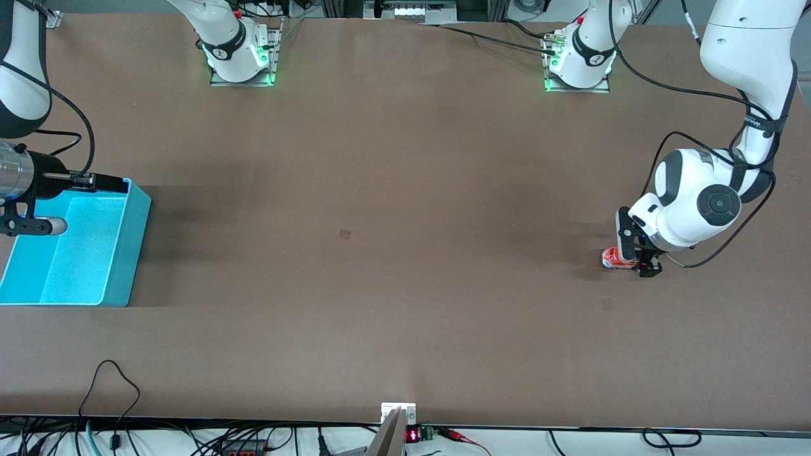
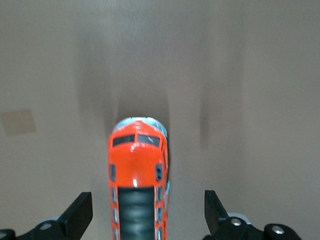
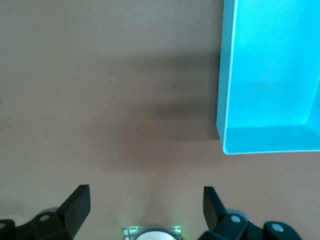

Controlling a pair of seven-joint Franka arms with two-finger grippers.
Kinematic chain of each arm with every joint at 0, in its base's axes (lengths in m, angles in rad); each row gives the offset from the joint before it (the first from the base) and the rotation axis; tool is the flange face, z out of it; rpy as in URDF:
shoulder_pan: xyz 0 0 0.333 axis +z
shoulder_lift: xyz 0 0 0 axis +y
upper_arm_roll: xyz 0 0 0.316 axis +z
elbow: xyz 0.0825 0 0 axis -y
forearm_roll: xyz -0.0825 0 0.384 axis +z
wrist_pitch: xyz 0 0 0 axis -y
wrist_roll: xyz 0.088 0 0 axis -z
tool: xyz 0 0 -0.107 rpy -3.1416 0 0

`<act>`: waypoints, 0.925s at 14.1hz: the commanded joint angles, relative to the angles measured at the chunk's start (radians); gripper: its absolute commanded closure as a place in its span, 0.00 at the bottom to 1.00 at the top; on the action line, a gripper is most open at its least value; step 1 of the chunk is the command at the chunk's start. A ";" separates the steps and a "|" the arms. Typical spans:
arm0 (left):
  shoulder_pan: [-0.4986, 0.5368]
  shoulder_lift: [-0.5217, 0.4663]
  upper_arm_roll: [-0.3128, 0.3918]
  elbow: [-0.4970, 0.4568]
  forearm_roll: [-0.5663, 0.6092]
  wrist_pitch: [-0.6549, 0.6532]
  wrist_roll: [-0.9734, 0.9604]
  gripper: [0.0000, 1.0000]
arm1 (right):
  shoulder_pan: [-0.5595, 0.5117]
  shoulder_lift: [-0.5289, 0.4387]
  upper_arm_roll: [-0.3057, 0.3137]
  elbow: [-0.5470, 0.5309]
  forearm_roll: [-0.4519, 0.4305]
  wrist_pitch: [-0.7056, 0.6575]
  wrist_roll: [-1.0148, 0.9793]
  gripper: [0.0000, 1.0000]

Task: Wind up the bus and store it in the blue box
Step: 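Close the left gripper on the orange bus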

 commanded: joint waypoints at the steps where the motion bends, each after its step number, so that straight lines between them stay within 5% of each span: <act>1: 0.022 0.008 -0.022 -0.001 0.012 0.037 0.017 0.04 | 0.020 -0.011 0.004 0.010 -0.002 -0.025 0.012 0.00; 7: 0.040 0.043 -0.022 0.001 0.012 0.066 0.019 0.22 | 0.028 -0.011 0.006 0.011 -0.005 -0.024 0.014 0.00; 10: 0.045 0.045 -0.022 0.001 0.012 0.074 0.014 0.59 | 0.031 -0.012 0.006 0.010 -0.006 -0.027 0.012 0.00; 13: 0.045 0.047 -0.022 0.001 -0.018 0.072 0.006 0.79 | 0.037 -0.012 0.006 0.010 -0.005 -0.028 0.015 0.00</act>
